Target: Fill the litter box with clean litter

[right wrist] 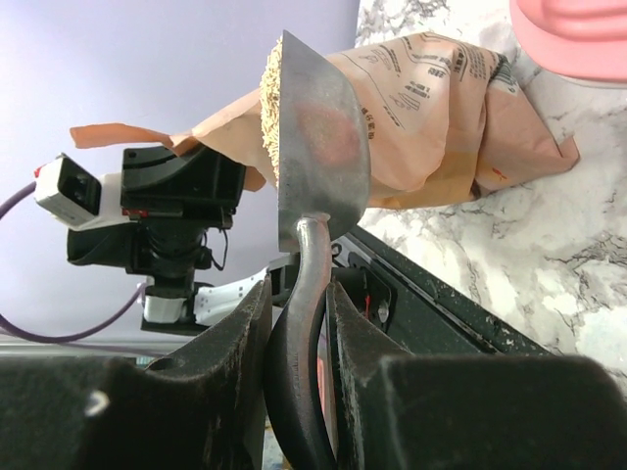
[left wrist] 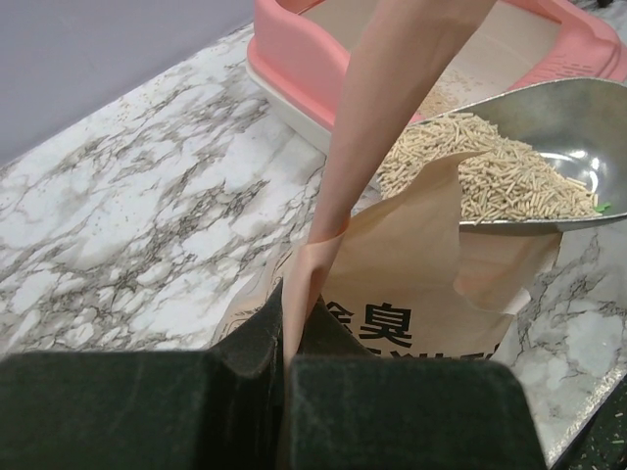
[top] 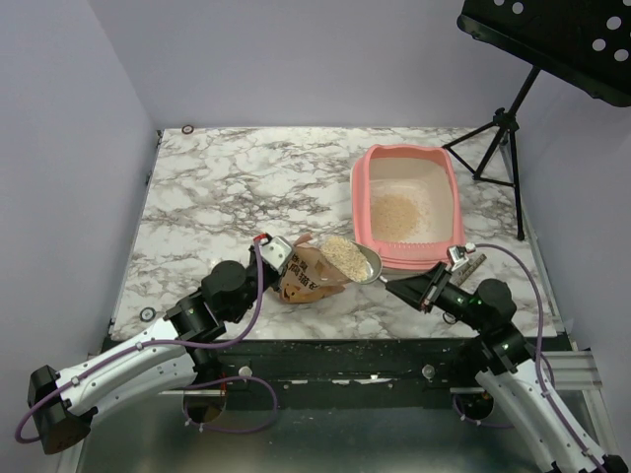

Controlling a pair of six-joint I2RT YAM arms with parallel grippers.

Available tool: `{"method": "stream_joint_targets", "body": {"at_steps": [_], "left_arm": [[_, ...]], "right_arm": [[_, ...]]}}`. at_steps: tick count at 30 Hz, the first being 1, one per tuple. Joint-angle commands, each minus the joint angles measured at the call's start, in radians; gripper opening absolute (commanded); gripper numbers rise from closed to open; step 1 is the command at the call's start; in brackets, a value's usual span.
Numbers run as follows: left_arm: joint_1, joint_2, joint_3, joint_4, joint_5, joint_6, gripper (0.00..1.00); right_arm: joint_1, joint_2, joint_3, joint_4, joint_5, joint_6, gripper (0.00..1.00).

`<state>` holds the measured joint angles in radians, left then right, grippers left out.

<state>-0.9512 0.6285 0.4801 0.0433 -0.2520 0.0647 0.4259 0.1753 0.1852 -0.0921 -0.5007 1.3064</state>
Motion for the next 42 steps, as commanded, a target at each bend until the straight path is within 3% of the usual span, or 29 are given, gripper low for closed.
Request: {"method": "stream_joint_targets", "body": {"at_steps": [1, 19, 32, 42], "left_arm": [[-0.003, -0.024, 0.029, 0.090, -0.030, -0.019, 0.00], [-0.003, -0.041, 0.031, 0.070, -0.024, -0.029, 0.00], [-0.003, -0.052, 0.031, 0.064, -0.021, -0.028, 0.00], [-0.003, -0.036, 0.035, 0.063, -0.018, -0.028, 0.00]], "right_arm": [[-0.004, -0.016, 0.089, -0.011, 0.065, -0.012, 0.00], [-0.004, -0.026, 0.189, -0.037, 0.387, 0.027, 0.00], [-0.004, -0.034, 0.229, -0.170, 0.681, -0.035, 0.00], [-0.004, 0.125, 0.273, -0.207, 0.837, -0.192, 0.00]]}}
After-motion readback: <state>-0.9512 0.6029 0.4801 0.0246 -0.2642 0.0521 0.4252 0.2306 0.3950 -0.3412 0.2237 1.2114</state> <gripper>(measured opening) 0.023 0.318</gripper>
